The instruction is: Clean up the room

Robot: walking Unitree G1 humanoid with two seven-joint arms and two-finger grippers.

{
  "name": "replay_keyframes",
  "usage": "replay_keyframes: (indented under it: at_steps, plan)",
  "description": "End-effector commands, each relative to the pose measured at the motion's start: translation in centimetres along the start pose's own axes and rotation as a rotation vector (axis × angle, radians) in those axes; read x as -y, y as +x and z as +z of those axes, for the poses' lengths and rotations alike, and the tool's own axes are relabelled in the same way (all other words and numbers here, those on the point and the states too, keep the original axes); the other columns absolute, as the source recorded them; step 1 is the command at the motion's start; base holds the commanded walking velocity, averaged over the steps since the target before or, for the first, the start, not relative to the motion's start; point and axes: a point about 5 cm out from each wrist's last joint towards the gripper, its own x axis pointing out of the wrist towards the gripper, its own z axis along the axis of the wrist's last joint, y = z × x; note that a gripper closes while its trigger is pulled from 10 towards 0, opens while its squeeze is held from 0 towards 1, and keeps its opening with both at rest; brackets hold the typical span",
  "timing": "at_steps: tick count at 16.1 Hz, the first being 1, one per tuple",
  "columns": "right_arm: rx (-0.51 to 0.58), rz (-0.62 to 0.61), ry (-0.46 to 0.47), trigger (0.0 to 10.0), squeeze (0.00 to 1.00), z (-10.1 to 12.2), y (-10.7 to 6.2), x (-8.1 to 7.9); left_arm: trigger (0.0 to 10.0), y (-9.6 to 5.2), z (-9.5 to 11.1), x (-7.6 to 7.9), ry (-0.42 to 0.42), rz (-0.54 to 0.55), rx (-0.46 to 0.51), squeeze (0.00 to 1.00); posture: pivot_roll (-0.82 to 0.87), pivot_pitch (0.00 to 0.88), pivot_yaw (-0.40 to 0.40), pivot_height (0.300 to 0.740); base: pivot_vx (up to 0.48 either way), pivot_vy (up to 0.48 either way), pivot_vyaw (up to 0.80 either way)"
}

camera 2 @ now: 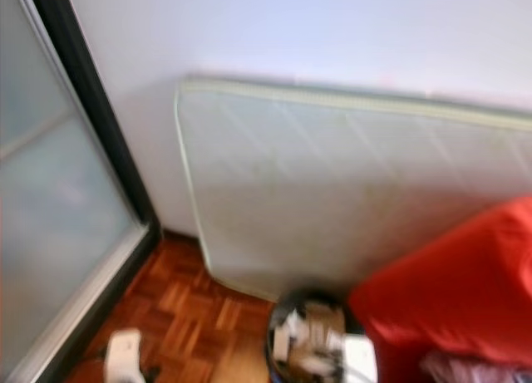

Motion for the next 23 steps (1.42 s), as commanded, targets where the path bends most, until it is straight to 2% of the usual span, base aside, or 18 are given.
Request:
replay_keyframes:
  at_steps: [1,10,16,20,21,23]
  plan:
    - [-0.008,0.019,0.002,10.0,0.0,-0.09,0.07,-0.77,10.0,-0.11,-0.32,-0.7,0.007,0.014,-0.01,0.0,0.03,0.0,-0.015,0.74,0.0,0.0,-0.8]
    - [-0.014,0.009,0.022,10.0,0.0,-0.15,0.06,-0.63,10.0,-0.1,-0.34,-0.67,-0.006,0.012,-0.011,0.0,0.03,0.0,-0.014,0.74,0.0,0.0,-0.09]
    - [-0.02,0.008,0.017,10.0,0.0,-0.23,0.05,-0.5,10.0,-0.1,-0.34,-0.66,0.0,0.012,-0.011,0.0,0.03,0.0,-0.014,0.74,0.0,0.0,-0.66]
    - [-0.035,0.036,-0.034,10.0,0.0,-0.37,0.05,-0.82,10.0,-0.1,-0.33,-0.68,0.005,0.014,-0.015,0.0,0.03,0.0,-0.014,0.74,0.0,0.0,0.0]
    - [-0.046,0.038,-0.071,10.0,0.0,-0.53,0.04,-0.9,10.0,-0.09,-0.32,-0.68,0.005,0.013,-0.016,0.0,0.03,0.0,-0.015,0.74,0.0,0.0,0.0]
    - [-0.041,0.038,-0.064,10.0,0.0,-0.5,0.04,-0.9,10.0,-0.09,-0.31,-0.68,0.005,0.012,-0.016,0.0,0.03,0.0,-0.015,0.74,0.142,0.0,0.0]
